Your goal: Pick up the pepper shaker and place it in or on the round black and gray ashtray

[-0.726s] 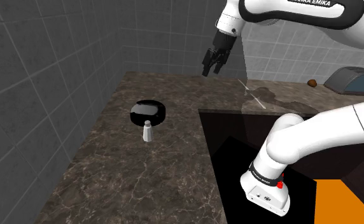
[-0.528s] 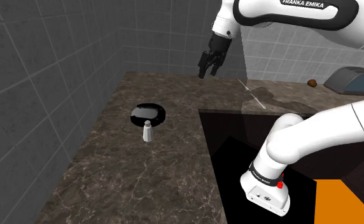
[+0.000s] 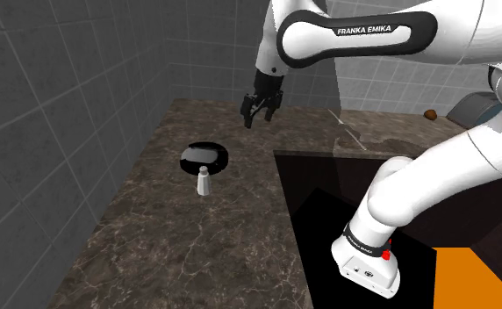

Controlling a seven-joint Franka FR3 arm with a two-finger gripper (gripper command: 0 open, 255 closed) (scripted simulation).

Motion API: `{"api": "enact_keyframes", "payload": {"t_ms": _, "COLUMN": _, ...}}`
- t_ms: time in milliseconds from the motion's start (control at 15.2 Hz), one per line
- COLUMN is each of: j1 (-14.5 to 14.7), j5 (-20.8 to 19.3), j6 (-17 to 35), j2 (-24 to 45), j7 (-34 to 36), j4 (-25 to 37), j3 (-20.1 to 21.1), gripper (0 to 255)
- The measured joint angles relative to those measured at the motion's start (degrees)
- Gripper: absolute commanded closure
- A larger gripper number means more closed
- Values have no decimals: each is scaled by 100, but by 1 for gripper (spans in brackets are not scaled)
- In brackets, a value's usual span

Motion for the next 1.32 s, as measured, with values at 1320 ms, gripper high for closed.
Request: {"api": "enact_keyframes", "payload": {"t_ms": 1320, "j1": 208, "j5": -1639, "j6": 1199, "j2": 4053, "j7": 2969, "j4": 1810, "j3": 1341, "gripper": 0}}
